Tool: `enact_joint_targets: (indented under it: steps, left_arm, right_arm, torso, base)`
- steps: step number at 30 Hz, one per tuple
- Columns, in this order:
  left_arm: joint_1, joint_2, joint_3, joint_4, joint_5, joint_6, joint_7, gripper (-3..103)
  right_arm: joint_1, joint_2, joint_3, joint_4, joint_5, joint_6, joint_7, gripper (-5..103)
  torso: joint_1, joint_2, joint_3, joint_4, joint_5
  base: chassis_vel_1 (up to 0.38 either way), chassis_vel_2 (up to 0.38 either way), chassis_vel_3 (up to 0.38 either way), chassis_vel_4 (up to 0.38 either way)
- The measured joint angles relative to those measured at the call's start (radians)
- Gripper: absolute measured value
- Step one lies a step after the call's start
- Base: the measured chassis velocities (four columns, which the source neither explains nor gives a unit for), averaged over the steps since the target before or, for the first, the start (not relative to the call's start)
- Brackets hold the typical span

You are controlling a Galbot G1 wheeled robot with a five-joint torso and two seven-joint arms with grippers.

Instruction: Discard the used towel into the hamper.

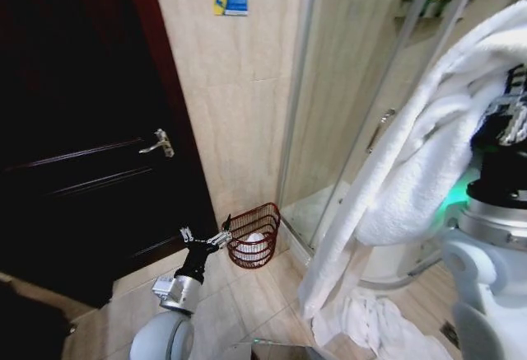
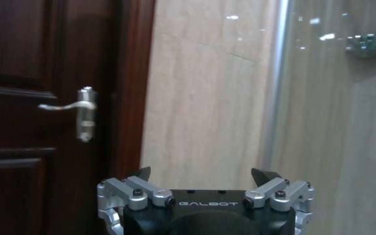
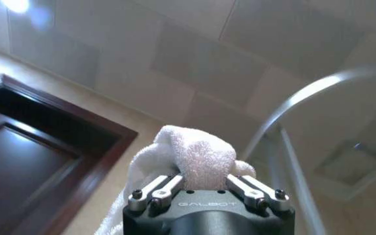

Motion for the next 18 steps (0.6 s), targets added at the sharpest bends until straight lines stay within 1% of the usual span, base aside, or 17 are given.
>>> enact_joint_targets:
  steps: [2,4,13,16,18]
  left_arm:
    - [0.0,0.0,0.0,0.0,0.0,0.0,0.0,100]
    - [0.0,0.0,0.0,0.0,0.0,0.0,0.0,100]
    - [0.0,0.0,0.0,0.0,0.0,0.0,0.0,100]
    - [0.0,0.0,0.0,0.0,0.0,0.0,0.0,100]
    - [0.0,0.0,0.0,0.0,0.0,0.0,0.0,100]
  right_arm:
    - [0.01,-0.006,-0.013,0.017,0.03,-0.035,0.006,11]
    - [0.022,-0.014,-0.021,0.019,0.046,-0.054,0.009,11]
    - [0.06,-0.039,-0.018,-0.023,0.061,-0.054,0.005,11]
    - [0.079,-0.038,-0.017,-0.06,0.035,-0.02,-0.012,11]
    - [0.084,-0.036,-0.021,-0.069,0.033,-0.014,-0.011,11]
  torso:
    - [0.0,0.0,0.0,0.0001,-0.0001]
    - [0.0,0.0,0.0,-0.0001,0.0]
    - [0.0,0.0,0.0,-0.0001,0.0]
    - [0.0,0.0,0.0,-0.0001,-0.0001]
    - [0.0,0.0,0.0,0.0,0.0003]
  base:
    - [0.102,0.092,0.084,0.079]
    - [0.088,0.088,0.078,0.083]
    - [0.074,0.07,0.076,0.08]
    - [0.074,0.062,0.088,0.08]
    - [0.069,0.066,0.086,0.071]
